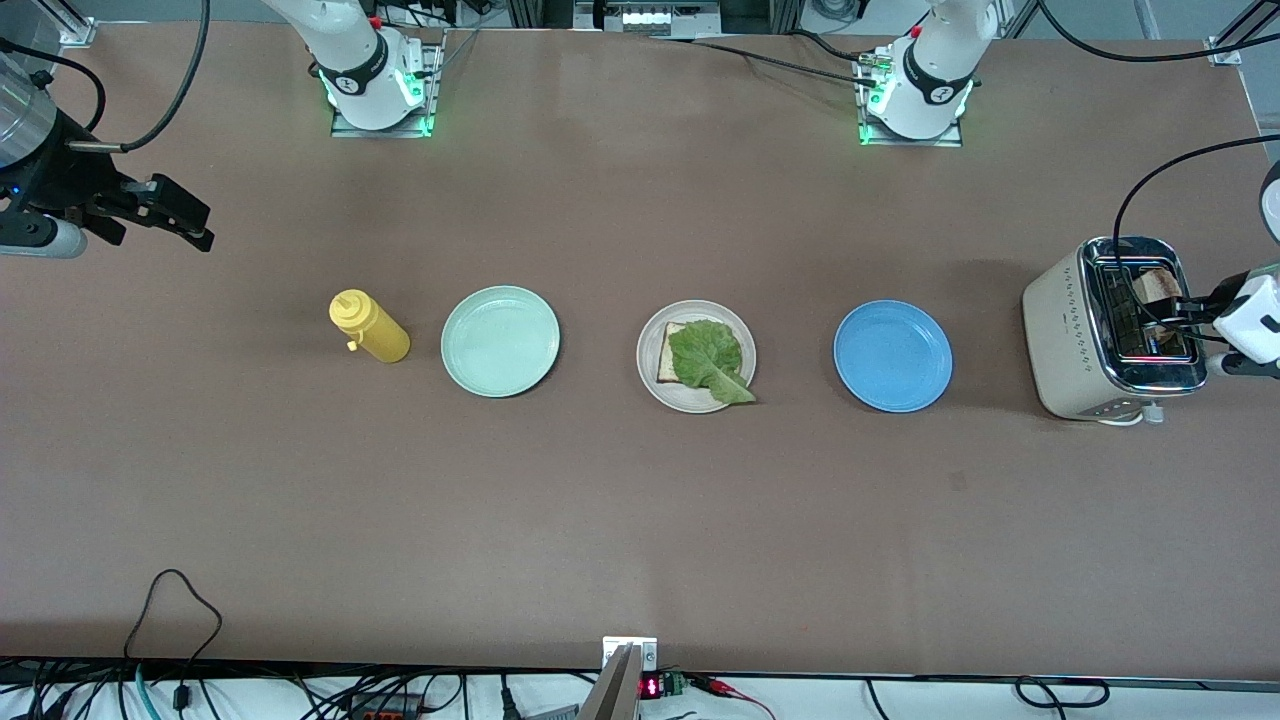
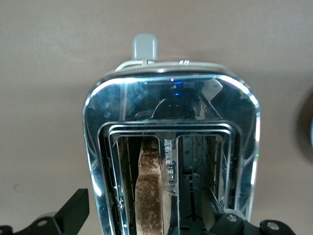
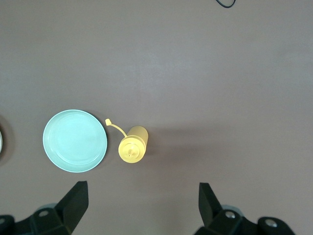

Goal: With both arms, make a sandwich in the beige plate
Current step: 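Lower the left gripper into the toaster and grasp the bread slice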

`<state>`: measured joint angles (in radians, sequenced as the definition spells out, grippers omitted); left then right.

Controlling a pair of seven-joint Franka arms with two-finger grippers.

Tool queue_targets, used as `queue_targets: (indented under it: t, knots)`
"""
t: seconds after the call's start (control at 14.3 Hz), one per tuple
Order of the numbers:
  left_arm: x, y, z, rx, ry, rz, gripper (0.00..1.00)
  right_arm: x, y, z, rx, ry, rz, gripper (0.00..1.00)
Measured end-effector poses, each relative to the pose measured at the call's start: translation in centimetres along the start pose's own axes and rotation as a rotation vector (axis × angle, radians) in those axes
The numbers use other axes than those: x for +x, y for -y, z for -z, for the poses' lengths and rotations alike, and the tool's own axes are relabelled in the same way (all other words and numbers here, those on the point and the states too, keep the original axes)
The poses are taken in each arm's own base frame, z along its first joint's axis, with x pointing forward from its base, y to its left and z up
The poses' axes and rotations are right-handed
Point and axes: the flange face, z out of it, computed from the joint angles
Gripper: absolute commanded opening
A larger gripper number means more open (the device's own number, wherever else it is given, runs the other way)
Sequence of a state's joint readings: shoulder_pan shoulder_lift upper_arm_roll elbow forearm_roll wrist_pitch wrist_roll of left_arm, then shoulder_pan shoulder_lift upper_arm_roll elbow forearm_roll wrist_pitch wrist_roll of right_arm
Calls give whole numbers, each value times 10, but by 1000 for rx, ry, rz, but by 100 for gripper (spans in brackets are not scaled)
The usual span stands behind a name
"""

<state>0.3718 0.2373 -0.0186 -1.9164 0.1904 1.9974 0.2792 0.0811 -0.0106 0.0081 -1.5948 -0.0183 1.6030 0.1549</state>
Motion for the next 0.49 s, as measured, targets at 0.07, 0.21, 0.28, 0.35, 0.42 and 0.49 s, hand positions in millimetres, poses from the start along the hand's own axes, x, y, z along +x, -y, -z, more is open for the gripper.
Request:
queue_targets:
  t: [0.07, 0.21, 0.28, 0.35, 0.42, 0.49]
  knots:
    - [-4, 0, -6, -4, 6, 2, 100, 0, 0, 0, 0, 0, -1, 100]
    - [-11, 4, -15, -11, 18, 12, 86, 0, 0, 0, 0, 0, -1, 100]
    - [-13, 6, -17, -13, 22, 14, 78, 0, -1, 1, 0, -2, -3, 100]
    - [-14, 6, -18, -14, 22, 16, 55, 0, -3, 1, 0, -3, -6, 100]
    - [-14, 6, -18, -14, 22, 13, 31, 0, -6, 2, 0, -5, -12, 100]
    - [-15, 5, -17, -14, 24, 5, 18, 0, -10, 3, 0, -7, -17, 100]
